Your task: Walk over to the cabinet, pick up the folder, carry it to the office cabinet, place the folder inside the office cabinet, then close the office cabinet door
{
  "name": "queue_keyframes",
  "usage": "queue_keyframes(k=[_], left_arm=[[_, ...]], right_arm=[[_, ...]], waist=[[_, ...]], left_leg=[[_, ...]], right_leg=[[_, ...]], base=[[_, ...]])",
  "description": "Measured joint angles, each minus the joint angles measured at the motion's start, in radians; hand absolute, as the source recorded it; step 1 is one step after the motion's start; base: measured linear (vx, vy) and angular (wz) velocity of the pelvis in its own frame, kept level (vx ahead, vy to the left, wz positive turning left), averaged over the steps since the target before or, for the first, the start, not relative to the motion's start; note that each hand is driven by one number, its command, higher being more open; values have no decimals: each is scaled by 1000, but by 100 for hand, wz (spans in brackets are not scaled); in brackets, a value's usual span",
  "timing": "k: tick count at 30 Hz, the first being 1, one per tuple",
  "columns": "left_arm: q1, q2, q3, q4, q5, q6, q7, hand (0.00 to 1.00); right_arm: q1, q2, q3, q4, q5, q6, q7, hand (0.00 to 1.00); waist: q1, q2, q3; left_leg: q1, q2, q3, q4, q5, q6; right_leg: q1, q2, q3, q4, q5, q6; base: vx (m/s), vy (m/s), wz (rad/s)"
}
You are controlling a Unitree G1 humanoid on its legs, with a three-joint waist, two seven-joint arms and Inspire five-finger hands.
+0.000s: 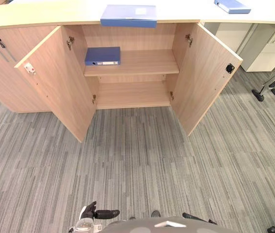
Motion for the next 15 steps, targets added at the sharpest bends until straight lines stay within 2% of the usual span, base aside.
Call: queue_keyframes(k=[6,15], left_arm=[[-15,0,0,2,-3,0,-2,100],[-15,3,0,8,-4,-1,-1,100]], right_arm=[[-19,4,-23,1,-39,1,0,100],[-29,4,-19,1,-78,1,0,100]], waist=[[-2,-1,32],[-3,-7,50]], left_leg=[[10,-7,-2,-17,13,-10],[34,-10,-10,-63,49,7]], right_leg=[[13,-6,-1,-22,12,7],[27,-4,-12,-38,22,5]], base=[[-49,0,2],[-90,-26,4]])
